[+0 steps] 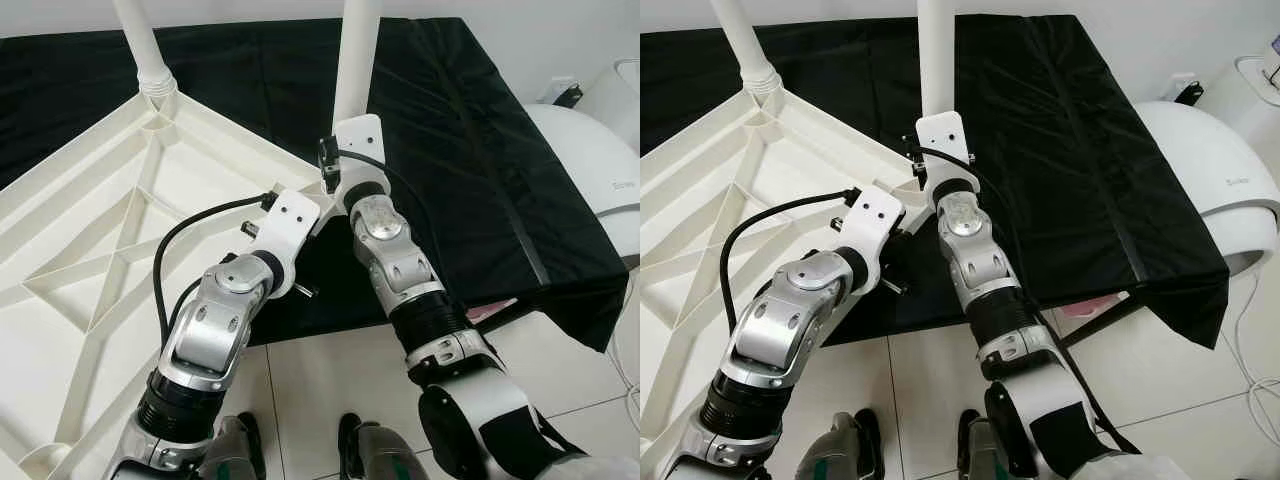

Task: Building children table

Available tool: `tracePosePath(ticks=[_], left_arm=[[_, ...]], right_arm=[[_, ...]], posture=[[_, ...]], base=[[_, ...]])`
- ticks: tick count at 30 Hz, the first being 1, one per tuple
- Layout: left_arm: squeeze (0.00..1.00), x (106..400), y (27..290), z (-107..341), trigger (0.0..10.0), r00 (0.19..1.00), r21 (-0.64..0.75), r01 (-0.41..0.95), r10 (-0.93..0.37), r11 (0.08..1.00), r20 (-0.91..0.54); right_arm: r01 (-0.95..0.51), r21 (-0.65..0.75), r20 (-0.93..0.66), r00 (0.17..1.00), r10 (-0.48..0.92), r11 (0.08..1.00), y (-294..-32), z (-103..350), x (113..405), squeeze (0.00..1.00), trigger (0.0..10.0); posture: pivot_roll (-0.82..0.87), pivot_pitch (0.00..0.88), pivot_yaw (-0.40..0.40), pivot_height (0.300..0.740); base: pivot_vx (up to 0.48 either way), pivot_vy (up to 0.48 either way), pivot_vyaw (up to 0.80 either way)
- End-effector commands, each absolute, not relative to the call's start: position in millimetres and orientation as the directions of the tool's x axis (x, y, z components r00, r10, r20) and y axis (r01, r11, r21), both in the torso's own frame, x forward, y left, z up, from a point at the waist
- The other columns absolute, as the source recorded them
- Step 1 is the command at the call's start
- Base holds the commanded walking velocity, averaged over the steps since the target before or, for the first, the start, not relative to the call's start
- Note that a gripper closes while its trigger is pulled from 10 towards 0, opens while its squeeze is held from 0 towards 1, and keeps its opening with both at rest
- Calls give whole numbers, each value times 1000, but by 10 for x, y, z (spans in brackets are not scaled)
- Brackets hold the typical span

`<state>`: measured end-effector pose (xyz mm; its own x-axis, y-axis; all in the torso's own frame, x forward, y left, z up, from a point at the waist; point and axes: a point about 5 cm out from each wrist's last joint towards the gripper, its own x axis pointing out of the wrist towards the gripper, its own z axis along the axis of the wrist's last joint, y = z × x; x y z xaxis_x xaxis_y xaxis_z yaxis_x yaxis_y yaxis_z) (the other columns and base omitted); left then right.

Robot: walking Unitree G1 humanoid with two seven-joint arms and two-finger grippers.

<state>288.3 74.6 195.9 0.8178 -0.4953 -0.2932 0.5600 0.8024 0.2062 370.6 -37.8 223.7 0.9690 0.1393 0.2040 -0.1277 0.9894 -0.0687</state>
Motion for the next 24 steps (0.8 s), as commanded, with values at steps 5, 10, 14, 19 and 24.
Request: tracePosePath(ticks=[5,10,14,19,24], left_arm=[[0,2817,631,2086,10000,793,213,606,-562,766,-235],[0,2823,632,2089,10000,793,213,607,-562,766,-236],[0,2827,633,2091,10000,793,212,607,-562,766,-236],[0,2833,637,2094,10000,792,212,607,-562,766,-236],[0,2836,643,2099,10000,792,214,608,-563,765,-236]], right_arm=[[-46,-54,-20,999,45,997,-501,1688,3667,0,10000],[48,-44,-26,998,-49,998,-576,1668,3654,0,10000],[80,-45,-16,997,-81,996,-583,1668,3632,0,10000],[122,-19,-16,992,-123,992,-578,1655,3592,0,10000],[105,-8,20,994,-105,994,-558,1656,3553,0,10000]], posture=[[-73,240,-42,740],[-75,243,-42,740],[-75,244,-42,740],[-76,246,-40,740],[-75,248,-37,740]], base=[[0,0,0],[0,0,0],[0,0,0],[0,0,0],[0,0,0]])
